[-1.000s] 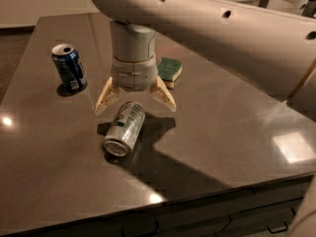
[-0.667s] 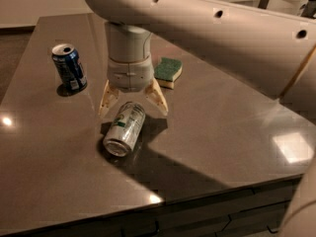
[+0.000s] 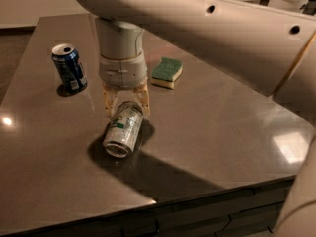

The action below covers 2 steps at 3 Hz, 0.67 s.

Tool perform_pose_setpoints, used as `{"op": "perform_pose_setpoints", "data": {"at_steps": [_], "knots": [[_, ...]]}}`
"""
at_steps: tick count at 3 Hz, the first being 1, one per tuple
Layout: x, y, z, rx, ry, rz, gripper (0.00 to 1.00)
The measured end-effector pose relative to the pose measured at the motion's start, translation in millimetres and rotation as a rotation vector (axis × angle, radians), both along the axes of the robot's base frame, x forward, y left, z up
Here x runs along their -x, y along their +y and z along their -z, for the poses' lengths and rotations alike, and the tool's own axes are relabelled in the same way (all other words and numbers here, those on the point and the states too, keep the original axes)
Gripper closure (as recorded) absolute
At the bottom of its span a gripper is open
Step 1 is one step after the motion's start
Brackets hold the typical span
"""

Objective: Place 7up can upright

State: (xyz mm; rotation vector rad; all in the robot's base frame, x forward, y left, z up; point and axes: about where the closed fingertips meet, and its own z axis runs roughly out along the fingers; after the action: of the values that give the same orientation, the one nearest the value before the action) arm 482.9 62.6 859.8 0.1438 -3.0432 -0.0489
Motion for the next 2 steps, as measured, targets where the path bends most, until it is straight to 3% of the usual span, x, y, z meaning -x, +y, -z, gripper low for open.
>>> {"op": "perform_pose_setpoints", "data": {"at_steps": [1,2], "knots": [[-0.7,6.3,-6.8,-0.03,-0.011,-0.029,0.87],[-11.3,9.8,-17.2,-0.083,-0.061,-0.097,1.0]]}}
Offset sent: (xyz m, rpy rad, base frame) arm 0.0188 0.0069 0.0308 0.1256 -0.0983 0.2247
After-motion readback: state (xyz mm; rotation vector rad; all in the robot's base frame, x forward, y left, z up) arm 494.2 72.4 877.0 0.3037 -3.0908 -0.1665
